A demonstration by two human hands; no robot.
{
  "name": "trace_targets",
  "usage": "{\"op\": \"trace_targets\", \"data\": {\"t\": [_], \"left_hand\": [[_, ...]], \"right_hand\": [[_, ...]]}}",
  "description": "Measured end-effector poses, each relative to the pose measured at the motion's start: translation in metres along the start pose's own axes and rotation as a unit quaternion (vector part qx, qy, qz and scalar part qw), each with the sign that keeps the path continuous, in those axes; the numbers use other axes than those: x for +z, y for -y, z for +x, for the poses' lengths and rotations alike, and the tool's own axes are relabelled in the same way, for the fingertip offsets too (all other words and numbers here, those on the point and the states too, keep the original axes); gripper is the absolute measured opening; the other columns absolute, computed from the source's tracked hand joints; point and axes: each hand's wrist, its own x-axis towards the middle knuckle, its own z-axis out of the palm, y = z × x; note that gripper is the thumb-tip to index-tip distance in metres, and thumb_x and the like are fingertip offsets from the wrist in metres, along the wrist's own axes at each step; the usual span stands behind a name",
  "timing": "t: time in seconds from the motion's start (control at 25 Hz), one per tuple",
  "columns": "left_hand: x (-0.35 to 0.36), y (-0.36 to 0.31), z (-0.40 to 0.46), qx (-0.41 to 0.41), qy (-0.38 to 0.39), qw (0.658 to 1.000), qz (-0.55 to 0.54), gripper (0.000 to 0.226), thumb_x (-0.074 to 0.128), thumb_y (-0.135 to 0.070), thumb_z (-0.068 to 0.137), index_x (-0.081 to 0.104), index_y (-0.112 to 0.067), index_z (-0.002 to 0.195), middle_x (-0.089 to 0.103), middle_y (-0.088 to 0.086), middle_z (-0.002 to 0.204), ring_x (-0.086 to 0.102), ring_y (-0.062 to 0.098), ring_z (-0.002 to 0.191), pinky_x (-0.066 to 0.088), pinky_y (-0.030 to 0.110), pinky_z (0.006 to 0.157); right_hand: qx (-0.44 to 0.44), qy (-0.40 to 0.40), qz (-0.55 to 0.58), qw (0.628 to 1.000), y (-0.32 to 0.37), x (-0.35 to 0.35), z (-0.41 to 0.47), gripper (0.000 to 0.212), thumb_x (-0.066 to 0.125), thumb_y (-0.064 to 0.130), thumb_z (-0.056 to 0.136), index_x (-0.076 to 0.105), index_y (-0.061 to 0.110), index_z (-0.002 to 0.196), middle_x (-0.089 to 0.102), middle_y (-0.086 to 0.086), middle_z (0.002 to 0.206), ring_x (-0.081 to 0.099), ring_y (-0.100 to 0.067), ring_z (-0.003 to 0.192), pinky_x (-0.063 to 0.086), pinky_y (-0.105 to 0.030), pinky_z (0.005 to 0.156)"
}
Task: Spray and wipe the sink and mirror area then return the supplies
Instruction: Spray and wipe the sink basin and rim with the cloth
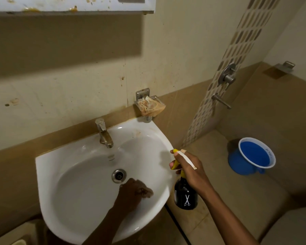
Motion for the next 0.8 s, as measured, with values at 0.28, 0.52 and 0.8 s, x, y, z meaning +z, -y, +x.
{"op": "trace_targets", "data": {"t": [0.28, 0.52, 0.8], "left_hand": [[-0.067, -0.036, 0.013, -0.241, 0.188, 0.784, -0.540, 0.024, 0.039, -0.001, 0.088, 0.062, 0.002, 0.089, 0.059, 0.017, 0.079, 0.060, 0.028, 0.071, 0.051, 0.033, 0.064], [-0.069, -0.080, 0.048, -0.094, -0.323, 0.748, -0.573, 0.050, 0.052, 0.011, 0.085, 0.060, -0.016, 0.126, 0.068, 0.007, 0.098, 0.058, 0.019, 0.062, 0.043, 0.030, 0.051], [-0.022, -0.053, 0.043, -0.074, -0.502, 0.680, -0.529, 0.054, 0.049, 0.000, 0.080, 0.060, -0.025, 0.127, 0.062, 0.016, 0.121, 0.056, 0.038, 0.062, 0.050, 0.041, 0.051]], "right_hand": [[-0.035, 0.005, -0.014, 0.999, 0.029, 0.041, 0.027, 0.030, 0.059, 0.030, 0.106, 0.075, 0.006, 0.097, 0.074, -0.021, 0.082, 0.072, -0.012, 0.072, 0.055, -0.028, 0.067], [-0.091, 0.021, -0.095, 0.991, 0.049, 0.057, 0.040, 0.033, 0.060, 0.037, 0.101, 0.071, 0.014, 0.080, 0.076, -0.011, 0.068, 0.073, -0.021, 0.066, 0.054, -0.028, 0.063], [-0.035, 0.018, -0.155, 0.987, 0.029, 0.075, 0.047, 0.038, 0.059, 0.029, 0.101, 0.068, 0.004, 0.073, 0.073, -0.011, 0.059, 0.068, -0.020, 0.055, 0.056, -0.035, 0.063]]}}
